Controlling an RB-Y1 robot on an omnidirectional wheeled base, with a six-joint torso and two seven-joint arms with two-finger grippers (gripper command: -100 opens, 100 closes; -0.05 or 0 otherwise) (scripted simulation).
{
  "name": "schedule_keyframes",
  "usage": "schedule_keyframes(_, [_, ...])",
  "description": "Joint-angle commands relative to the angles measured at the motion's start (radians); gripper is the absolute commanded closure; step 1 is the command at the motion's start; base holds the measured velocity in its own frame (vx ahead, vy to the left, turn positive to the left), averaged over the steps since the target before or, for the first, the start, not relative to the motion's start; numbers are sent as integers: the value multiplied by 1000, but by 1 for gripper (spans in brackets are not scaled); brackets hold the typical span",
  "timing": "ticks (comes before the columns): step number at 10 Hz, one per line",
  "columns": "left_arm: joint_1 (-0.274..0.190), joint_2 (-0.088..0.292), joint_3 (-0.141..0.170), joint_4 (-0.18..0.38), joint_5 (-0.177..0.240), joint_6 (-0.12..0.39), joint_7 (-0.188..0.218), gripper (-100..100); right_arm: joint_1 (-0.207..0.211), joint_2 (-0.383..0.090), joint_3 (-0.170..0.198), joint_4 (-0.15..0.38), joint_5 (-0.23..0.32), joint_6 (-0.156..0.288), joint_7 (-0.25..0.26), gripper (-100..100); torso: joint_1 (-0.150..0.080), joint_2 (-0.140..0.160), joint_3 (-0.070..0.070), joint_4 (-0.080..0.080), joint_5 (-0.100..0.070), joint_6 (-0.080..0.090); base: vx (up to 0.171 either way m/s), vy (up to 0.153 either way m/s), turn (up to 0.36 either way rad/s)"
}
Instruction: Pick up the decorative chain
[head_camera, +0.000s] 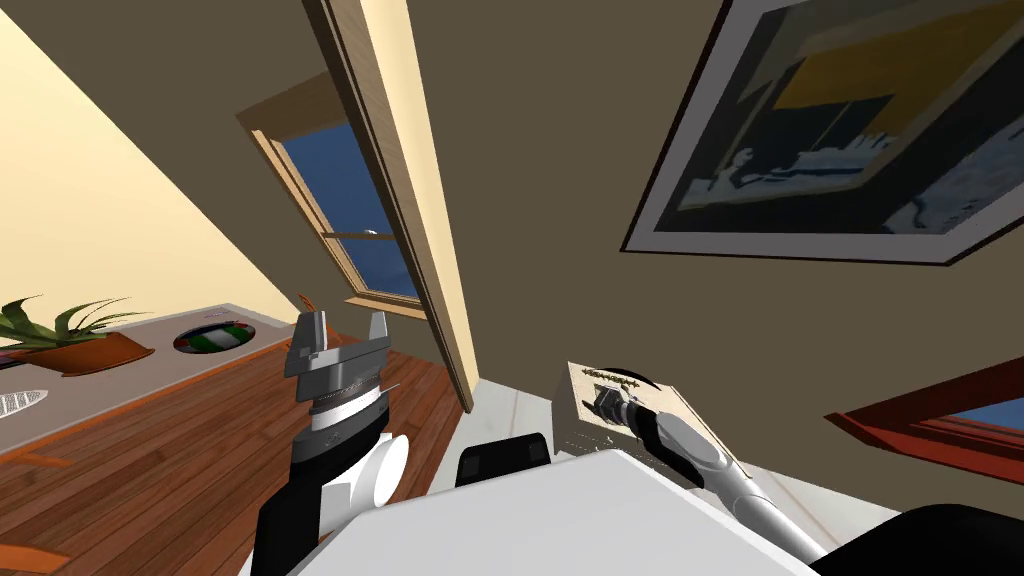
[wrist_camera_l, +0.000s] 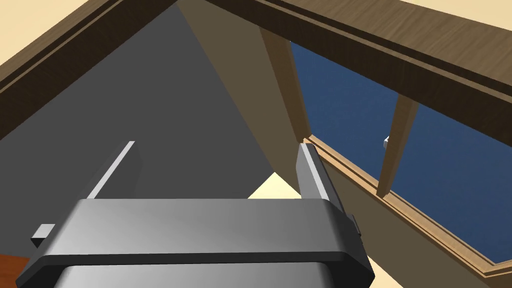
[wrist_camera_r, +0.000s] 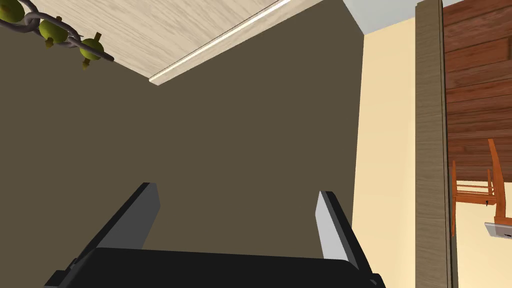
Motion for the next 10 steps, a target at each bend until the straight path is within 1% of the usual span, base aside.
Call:
schedule_keyframes(1, [0,0,0,0,0,0,0,0,-14,-11,3,44,34,-1,2,-100,0,0,0,0,0,0,58,-36,128])
schedule_keyframes(2, [0,0,0,0,0,0,0,0,-21,-28,8,77,71,0,10,-100,1,0,0,0,0,1,68,-28,180])
schedule_keyframes(3, [0,0,0,0,0,0,0,0,-21,-28,8,93,80,0,10,-100,1,0,0,0,0,0,65,-38,134])
schedule_keyframes(4, [0,0,0,0,0,0,0,0,-28,-45,13,135,122,1,17,-100,1,0,0,0,0,1,83,-50,297])
schedule_keyframes(5, [0,0,0,0,0,0,0,0,-28,-45,13,140,123,1,17,-100,0,-1,-1,0,0,0,67,-54,117])
schedule_keyframes(6, [0,0,0,0,0,0,0,0,-34,-60,18,186,164,2,24,-100,0,0,0,0,0,1,63,-58,211])
schedule_keyframes(7, [0,0,0,0,0,0,0,0,-34,-60,18,186,164,2,24,-100,-1,0,0,0,0,1,42,-51,105])
schedule_keyframes(8, [0,0,0,0,0,0,0,0,-39,-74,24,229,201,2,30,-100,0,1,0,0,0,1,43,-51,203])
schedule_keyframes(9, [0,0,0,0,0,0,0,0,-44,-86,30,259,232,3,36,-100,0,1,1,0,0,1,84,-73,334])
schedule_keyframes(10, [0,0,0,0,0,0,0,0,-44,-86,30,271,235,3,36,-100,-1,-1,-1,0,0,0,68,-72,100])
